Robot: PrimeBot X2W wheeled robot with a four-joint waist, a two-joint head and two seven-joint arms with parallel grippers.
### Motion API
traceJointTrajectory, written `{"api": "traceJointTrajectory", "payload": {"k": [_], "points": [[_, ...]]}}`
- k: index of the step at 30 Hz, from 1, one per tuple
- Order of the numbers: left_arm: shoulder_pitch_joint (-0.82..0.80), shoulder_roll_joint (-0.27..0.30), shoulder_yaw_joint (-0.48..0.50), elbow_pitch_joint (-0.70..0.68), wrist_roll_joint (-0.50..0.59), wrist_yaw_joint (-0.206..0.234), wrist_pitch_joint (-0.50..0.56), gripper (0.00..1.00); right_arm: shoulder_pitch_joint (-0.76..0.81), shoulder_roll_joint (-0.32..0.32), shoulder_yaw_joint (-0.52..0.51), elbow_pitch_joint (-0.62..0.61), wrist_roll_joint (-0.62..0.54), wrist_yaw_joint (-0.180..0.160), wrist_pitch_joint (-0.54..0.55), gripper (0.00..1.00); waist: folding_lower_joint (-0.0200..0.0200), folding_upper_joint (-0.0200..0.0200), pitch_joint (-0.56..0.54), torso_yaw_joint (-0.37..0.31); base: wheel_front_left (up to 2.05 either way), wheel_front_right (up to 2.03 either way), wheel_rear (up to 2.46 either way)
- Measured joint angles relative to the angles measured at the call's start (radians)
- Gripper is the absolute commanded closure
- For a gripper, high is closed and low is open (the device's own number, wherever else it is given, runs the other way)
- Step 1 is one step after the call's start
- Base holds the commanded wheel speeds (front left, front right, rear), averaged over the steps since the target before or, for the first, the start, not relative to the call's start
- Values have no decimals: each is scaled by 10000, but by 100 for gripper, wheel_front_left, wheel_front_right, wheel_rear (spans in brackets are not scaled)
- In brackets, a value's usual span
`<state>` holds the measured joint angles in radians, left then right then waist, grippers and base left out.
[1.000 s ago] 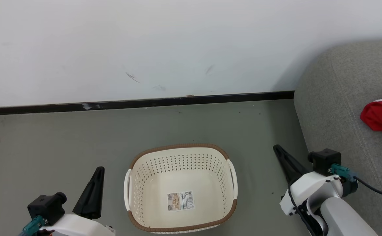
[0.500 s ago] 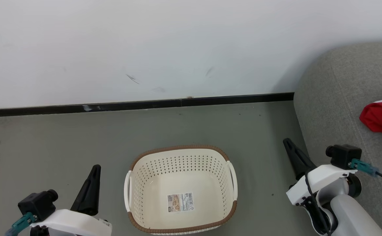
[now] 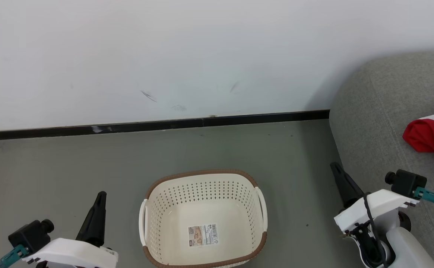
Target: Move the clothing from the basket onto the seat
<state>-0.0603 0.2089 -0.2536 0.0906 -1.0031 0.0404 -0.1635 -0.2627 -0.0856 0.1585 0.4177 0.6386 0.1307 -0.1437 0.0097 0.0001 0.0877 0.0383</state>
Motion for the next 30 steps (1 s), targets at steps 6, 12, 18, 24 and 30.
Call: {"api": "traceJointTrajectory", "payload": {"k": [6, 12, 18, 24, 30], "points": [[76, -144, 270, 140, -658, -117, 232, 100, 309, 50, -272, -182, 959, 0, 263, 100, 58, 0, -194, -66, 0, 0, 0], [77, -232, 500, 255, -1210, -257, 410, 100, 409, 98, -529, -293, 1791, 0, 485, 100, 76, 0, -333, -111, 0, 0, 0], [79, -330, 723, 374, -1751, -357, 646, 100, 595, 125, -782, -401, 2600, 0, 677, 100, 65, 0, -422, -143, 0, 0, 0], [79, -464, 941, 531, -2293, -489, 836, 100, 714, 159, -1018, -531, 3417, 0, 922, 100, 16, 0, -471, -173, 0, 0, 0], [79, -558, 1172, 671, -2846, -616, 1009, 100, 805, 190, -1244, -608, 4242, 0, 1101, 100, -37, 0, -497, -200, 0, 0, 0]]}}
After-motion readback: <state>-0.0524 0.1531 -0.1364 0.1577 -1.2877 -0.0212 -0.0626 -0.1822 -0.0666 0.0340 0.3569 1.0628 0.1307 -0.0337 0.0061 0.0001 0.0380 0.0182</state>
